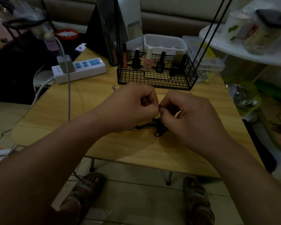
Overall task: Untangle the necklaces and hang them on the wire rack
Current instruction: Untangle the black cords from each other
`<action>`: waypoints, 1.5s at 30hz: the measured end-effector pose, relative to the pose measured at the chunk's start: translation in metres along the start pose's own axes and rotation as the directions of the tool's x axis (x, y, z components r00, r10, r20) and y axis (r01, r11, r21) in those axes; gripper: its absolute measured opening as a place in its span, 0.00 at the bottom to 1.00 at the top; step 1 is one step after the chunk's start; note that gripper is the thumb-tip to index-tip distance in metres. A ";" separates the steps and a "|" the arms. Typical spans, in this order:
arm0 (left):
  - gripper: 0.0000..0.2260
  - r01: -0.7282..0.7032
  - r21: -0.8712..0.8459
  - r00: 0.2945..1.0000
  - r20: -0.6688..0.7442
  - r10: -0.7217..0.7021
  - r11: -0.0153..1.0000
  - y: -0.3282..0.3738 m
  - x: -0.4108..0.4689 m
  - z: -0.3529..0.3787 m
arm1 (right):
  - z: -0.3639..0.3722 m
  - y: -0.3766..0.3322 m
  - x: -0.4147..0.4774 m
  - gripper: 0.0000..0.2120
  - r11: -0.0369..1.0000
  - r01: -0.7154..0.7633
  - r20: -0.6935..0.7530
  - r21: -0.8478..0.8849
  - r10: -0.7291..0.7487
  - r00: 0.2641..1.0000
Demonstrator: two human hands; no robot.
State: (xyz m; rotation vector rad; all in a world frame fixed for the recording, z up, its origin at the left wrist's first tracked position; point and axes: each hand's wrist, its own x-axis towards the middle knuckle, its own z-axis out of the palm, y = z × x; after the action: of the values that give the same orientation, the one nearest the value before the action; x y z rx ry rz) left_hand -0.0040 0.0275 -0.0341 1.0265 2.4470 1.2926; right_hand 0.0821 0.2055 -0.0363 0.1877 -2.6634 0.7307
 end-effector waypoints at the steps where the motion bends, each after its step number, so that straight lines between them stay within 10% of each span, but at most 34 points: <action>1: 0.03 -0.003 0.017 1.000 -0.001 0.003 1.000 0.000 0.000 0.001 | 0.000 0.000 0.000 0.02 1.000 -0.008 0.000 -0.004 0.008 1.000; 19: 0.02 0.075 -0.201 0.996 -0.024 -0.082 0.977 0.003 0.002 0.000 | 0.002 0.001 0.003 0.06 0.872 -0.202 0.001 0.446 0.225 0.974; 35: 0.05 0.022 0.009 0.999 -0.042 -0.021 1.000 -0.002 0.000 0.000 | 0.002 -0.001 0.006 0.02 0.965 0.153 0.003 -0.211 -0.156 0.988; 45: 0.03 0.039 -0.041 0.998 -0.045 -0.041 0.998 0.003 0.000 -0.002 | 0.006 0.000 0.003 0.05 0.951 -0.109 -0.028 0.291 0.122 0.992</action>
State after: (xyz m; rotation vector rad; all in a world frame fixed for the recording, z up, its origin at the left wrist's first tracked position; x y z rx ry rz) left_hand -0.0035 0.0272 -0.0307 0.9435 2.4510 1.3613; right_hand 0.0774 0.2027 -0.0396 0.0893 -2.5300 1.1484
